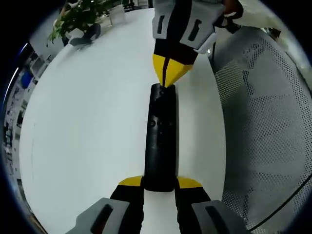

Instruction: Press the specified remote control buttons in sequence, fully releasing each button before pressing the next.

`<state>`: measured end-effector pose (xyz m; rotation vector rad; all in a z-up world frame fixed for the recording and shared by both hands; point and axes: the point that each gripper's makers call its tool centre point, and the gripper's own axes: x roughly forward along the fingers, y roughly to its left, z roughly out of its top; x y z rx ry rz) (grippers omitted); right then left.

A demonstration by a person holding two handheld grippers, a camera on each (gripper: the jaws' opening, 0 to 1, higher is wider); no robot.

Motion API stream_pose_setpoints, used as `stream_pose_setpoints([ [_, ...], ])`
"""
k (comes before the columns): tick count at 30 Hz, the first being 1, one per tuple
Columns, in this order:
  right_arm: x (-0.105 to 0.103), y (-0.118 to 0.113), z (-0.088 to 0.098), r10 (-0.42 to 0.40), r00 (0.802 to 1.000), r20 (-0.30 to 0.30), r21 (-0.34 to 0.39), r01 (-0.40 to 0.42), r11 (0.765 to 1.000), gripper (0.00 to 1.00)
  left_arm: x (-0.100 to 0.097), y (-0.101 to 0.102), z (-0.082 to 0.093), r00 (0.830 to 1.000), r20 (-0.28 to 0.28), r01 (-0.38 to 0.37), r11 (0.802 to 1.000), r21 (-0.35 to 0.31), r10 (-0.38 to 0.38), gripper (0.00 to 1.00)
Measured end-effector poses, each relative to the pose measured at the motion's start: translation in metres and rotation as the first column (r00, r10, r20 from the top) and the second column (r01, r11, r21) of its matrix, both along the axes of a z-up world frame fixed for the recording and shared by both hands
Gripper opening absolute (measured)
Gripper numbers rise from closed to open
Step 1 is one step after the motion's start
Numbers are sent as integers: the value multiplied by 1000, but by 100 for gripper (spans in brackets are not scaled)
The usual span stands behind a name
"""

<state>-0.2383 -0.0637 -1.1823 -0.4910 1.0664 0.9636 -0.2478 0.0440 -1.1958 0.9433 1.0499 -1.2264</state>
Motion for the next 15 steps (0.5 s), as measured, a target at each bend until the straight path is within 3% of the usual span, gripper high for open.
stream_pose_setpoints([
  [11,1,1,-1,17,1000,-3,-17,-17,1000,0,0,0,0,1000,-8,-10,1000,-11,10,22],
  [15,1,2,-2,44,999,18,-58,-43,997,0,1,0,0,1000,-9,-8,1000,-13,8,22],
])
